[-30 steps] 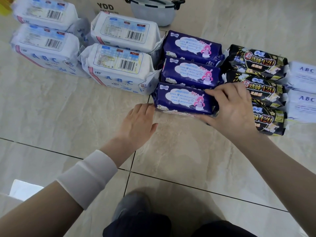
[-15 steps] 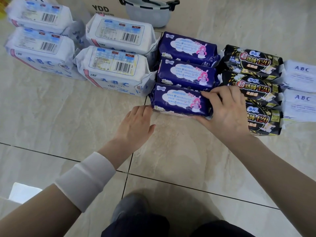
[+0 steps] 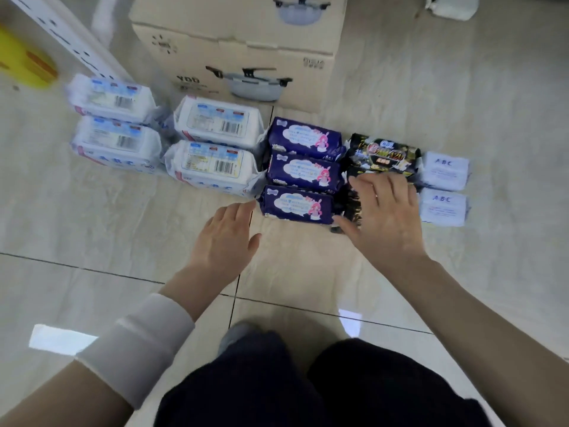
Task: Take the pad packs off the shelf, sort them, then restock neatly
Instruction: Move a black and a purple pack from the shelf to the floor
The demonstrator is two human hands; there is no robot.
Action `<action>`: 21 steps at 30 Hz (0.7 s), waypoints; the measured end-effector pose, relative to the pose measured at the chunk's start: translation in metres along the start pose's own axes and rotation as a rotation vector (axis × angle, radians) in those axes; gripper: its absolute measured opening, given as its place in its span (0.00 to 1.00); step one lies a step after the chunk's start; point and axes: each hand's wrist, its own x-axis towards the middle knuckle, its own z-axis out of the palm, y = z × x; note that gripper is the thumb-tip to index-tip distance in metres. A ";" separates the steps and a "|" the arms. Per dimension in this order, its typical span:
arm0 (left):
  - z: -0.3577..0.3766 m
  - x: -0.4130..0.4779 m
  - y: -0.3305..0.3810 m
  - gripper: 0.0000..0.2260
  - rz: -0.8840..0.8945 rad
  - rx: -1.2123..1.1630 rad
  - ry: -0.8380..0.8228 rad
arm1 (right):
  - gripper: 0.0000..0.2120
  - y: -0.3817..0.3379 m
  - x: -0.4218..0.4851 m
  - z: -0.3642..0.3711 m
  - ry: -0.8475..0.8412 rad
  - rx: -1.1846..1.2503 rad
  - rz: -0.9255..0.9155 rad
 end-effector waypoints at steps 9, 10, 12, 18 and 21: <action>-0.250 -0.124 0.148 0.25 0.103 0.052 0.023 | 0.19 -0.010 0.034 -0.291 0.010 0.013 0.039; -0.279 -0.140 0.165 0.25 0.120 0.060 0.038 | 0.18 -0.010 0.037 -0.330 0.012 0.027 0.052; -0.336 -0.170 0.199 0.24 0.145 0.070 0.071 | 0.18 -0.008 0.042 -0.403 0.009 0.032 0.078; -0.461 -0.237 0.274 0.21 0.245 0.064 0.246 | 0.20 0.008 0.053 -0.570 0.167 0.036 0.111; -0.504 -0.254 0.297 0.22 0.330 0.124 0.320 | 0.19 0.009 0.062 -0.622 0.257 0.014 0.113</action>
